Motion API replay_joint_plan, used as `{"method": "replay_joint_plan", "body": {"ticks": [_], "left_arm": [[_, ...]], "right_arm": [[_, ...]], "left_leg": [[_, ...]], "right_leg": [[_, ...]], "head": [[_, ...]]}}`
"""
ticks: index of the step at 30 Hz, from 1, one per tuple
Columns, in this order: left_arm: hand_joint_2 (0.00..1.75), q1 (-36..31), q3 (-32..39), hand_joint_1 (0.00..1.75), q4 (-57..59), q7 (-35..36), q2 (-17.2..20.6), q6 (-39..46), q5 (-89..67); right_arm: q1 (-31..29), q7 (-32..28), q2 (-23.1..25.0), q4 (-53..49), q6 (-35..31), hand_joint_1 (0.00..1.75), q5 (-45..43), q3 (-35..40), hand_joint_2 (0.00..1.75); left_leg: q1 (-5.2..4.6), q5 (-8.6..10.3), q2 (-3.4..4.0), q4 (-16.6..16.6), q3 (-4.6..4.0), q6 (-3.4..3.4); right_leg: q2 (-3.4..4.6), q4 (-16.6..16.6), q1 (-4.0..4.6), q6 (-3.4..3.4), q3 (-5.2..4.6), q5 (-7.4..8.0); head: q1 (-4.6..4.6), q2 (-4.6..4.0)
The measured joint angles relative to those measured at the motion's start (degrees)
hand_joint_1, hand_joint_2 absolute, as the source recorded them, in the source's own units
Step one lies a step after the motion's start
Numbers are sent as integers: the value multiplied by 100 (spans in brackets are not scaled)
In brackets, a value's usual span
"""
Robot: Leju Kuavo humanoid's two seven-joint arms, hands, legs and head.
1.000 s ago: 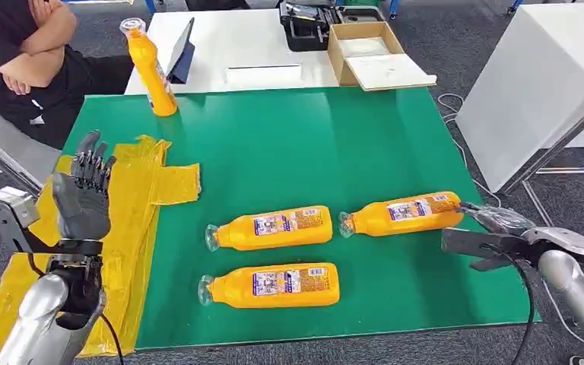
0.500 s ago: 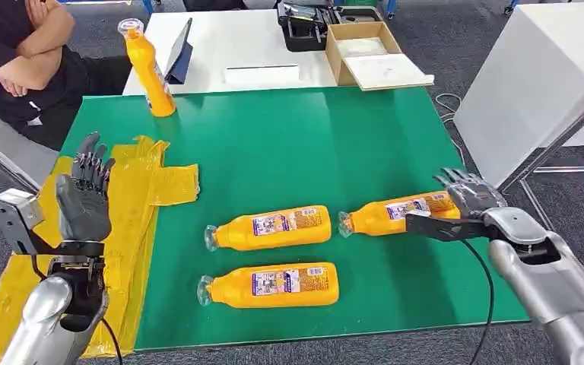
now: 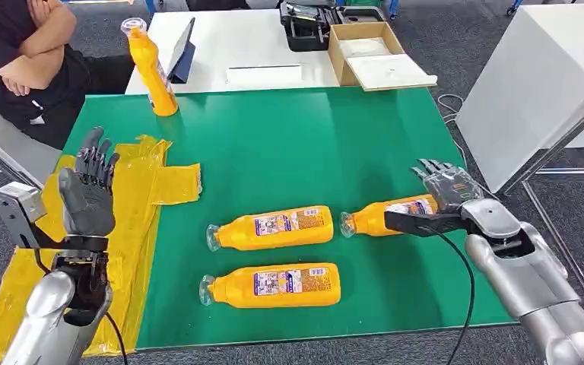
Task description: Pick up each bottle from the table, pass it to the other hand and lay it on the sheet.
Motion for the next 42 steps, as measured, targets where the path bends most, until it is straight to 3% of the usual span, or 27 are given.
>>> {"method": "replay_joint_plan", "body": {"ticks": [1,14,31,42], "left_arm": [[0,-16,-7,0,20,0,-2,-15,2],[0,-222,-111,0,304,-66,-7,-83,184],[0,-331,-260,0,559,-173,-9,-79,229],[0,-341,-306,0,559,-170,-39,-68,232]], "right_arm": [[5,-4,7,20,53,0,2,20,175],[314,-66,265,269,450,0,492,267,175],[-415,-306,732,1784,269,0,688,452,175],[-594,-199,673,2107,387,0,570,516,175]], "left_leg": [[0,0,0,0,0,0],[3,0,13,-1,2,0],[1,1,8,0,2,0],[0,1,10,1,4,0]], "right_leg": [[0,0,0,0,0,0],[5,0,1,0,-1,0],[4,0,0,0,0,0],[4,0,0,0,2,1]], "head": [[2,0],[2,0],[2,0],[0,0]]}}
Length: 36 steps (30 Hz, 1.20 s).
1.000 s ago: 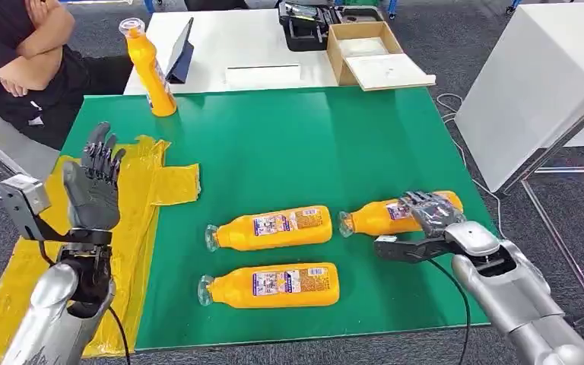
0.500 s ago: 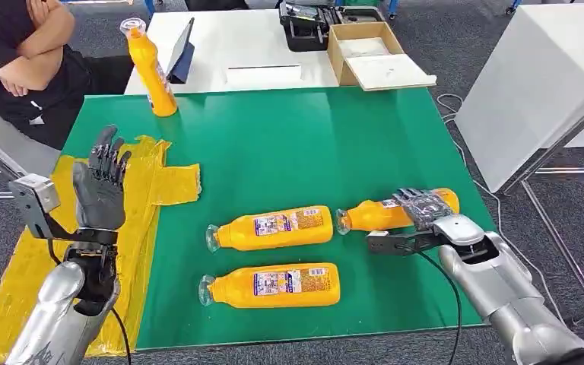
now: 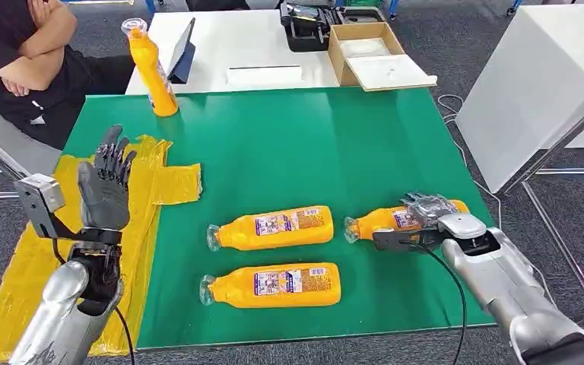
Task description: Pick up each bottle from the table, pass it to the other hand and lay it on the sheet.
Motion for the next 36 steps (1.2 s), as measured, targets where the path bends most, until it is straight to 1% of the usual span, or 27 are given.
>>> {"method": "replay_joint_plan", "body": {"ticks": [9,13,17,21,24,29,30,36], "left_arm": [[0,0,-13,0,-2,0,0,0,0],[0,5,-11,0,0,4,0,0,0],[0,9,0,0,-2,20,0,15,9],[0,41,55,0,-26,35,0,61,17],[0,132,112,0,-103,50,2,101,24],[0,212,181,0,-166,70,2,103,-9],[0,233,190,0,-168,70,2,103,-11],[0,270,208,0,-177,70,2,48,-28]], "right_arm": [[-21,15,-17,26,4,0,-2,42,175],[31,177,-81,-4,52,0,-28,-2,175],[191,308,-125,-184,201,0,59,-144,175],[333,509,-52,-415,243,0,173,-299,175],[486,623,61,-614,208,0,256,-547,175],[739,638,171,-923,234,0,326,-949,175],[799,640,186,-990,232,0,332,-1029,0],[1229,654,256,-1430,262,0,411,-1552,0]], "left_leg": [[0,0,0,1,1,0],[0,0,-8,1,3,0],[0,0,-5,0,2,0],[0,0,0,0,3,0],[0,0,-1,0,2,0],[1,0,-6,0,1,0],[2,0,-5,0,0,0],[2,-1,-7,-1,-2,0]], "right_leg": [[0,0,0,0,0,0],[-2,0,0,0,0,0],[-2,0,0,0,3,0],[-2,0,0,0,5,0],[-2,0,0,0,4,0],[-2,0,1,0,3,0],[-2,0,1,0,3,0],[-3,0,1,0,1,-1]], "head": [[2,0],[2,0],[2,0],[2,0],[2,0],[2,0],[0,0],[2,0]]}}
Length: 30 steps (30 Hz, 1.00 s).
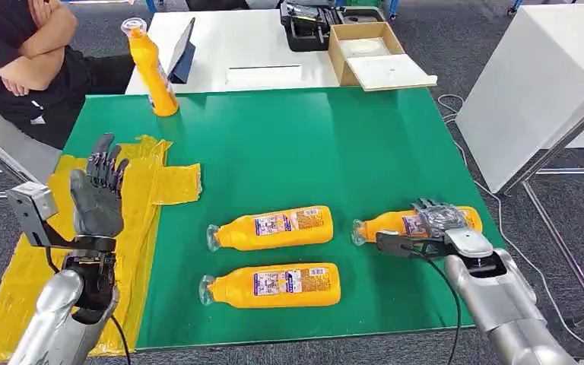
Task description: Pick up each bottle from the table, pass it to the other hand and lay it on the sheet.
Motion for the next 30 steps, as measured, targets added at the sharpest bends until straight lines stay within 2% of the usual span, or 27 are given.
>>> {"method": "replay_joint_plan", "body": {"ticks": [5,14,27,28,30], "left_arm": [[0,-3,2,0,0,4,0,-20,-17],[0,-34,31,0,0,28,0,-22,-24],[0,-36,133,0,-28,33,-2,55,-22],[0,-35,133,0,-28,33,-2,57,-22],[0,-35,144,0,-26,33,-2,70,-22]], "right_arm": [[227,7,44,-216,46,0,85,-258,0],[243,-55,70,-227,90,0,234,-409,0],[-91,-81,190,9,127,0,549,-477,0],[-128,-111,197,68,125,0,566,-477,175],[-213,-212,201,186,125,0,566,-481,175]], "left_leg": [[-1,0,3,0,1,0],[-1,0,7,0,1,0],[0,0,8,0,0,0],[0,0,8,0,0,0],[0,0,8,0,-1,0]], "right_leg": [[1,0,0,0,0,0],[1,0,0,0,0,0],[1,0,0,0,-1,0],[1,0,0,0,-1,0],[1,0,0,0,-1,0]], "head": [[0,0],[-2,0],[-2,0],[0,0],[0,0]]}}
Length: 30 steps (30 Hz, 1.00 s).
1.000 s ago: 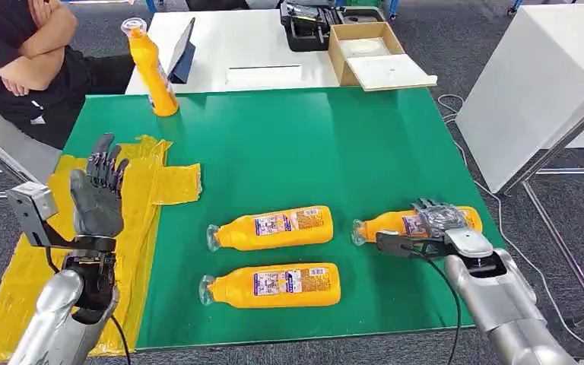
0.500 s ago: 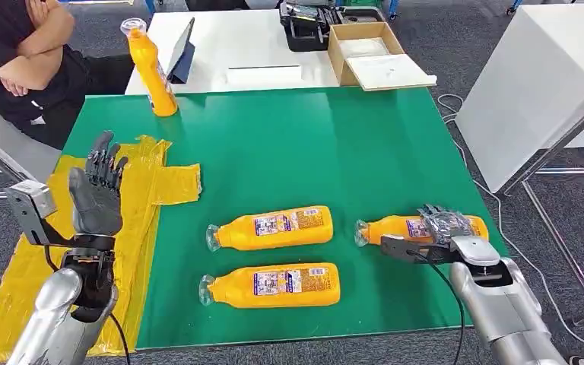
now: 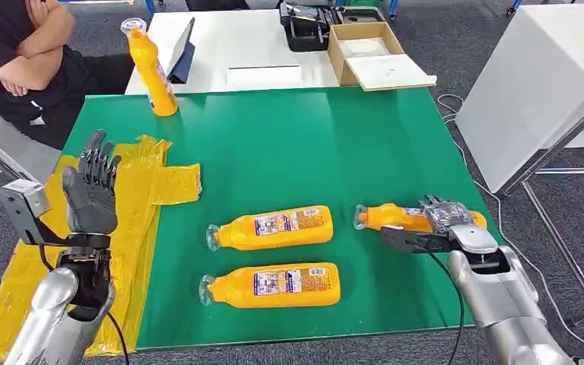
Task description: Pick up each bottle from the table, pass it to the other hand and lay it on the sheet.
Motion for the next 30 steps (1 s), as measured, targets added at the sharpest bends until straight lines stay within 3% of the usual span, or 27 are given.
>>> {"method": "replay_joint_plan", "body": {"ticks": [24,30], "left_arm": [[0,-221,111,0,164,-92,-50,116,35],[0,-311,105,0,289,-153,-61,153,120]], "right_arm": [[-997,-415,219,1589,142,0,98,87,175],[-943,-592,201,1429,61,0,-243,19,175]], "left_leg": [[0,0,0,1,0,0],[0,0,-1,2,0,0]], "right_leg": [[0,0,0,0,0,0],[0,0,0,0,-3,0]], "head": [[-2,0],[0,0]]}}
